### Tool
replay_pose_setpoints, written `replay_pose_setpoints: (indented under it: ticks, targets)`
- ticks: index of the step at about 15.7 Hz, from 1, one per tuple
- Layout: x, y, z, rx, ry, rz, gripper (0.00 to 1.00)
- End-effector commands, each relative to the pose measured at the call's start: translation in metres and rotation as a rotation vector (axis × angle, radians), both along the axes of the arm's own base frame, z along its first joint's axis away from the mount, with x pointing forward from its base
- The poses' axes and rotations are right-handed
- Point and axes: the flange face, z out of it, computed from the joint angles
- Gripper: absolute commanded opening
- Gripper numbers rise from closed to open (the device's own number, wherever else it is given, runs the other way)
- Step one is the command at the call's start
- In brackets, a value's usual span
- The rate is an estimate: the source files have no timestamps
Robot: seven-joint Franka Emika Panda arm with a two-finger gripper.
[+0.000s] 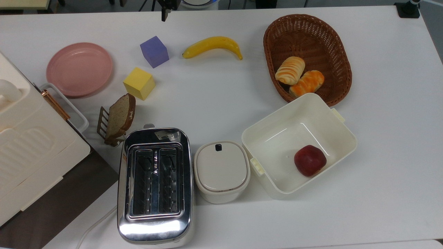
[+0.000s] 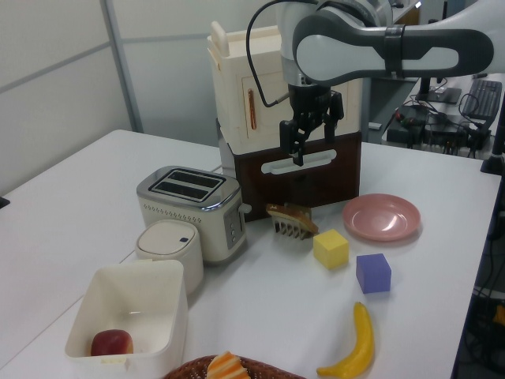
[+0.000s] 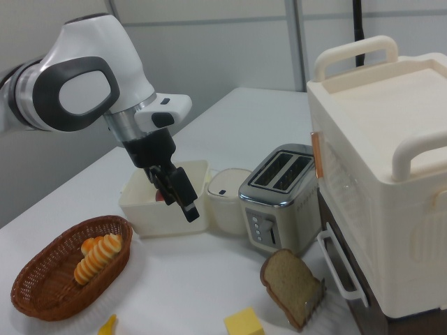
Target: Put the bread on the table
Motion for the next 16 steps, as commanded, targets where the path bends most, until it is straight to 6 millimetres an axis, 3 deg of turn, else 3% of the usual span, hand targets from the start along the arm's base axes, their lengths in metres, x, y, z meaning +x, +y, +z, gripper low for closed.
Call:
replay_pose_setpoints:
  ticks: [1, 16]
  targets:
    - [-0.006, -0.002, 0.012, 0.079, 0.031, 0.078, 1.0]
    - [-0.005, -0.013, 0.011, 0.102, 0.016, 0.061, 1.0]
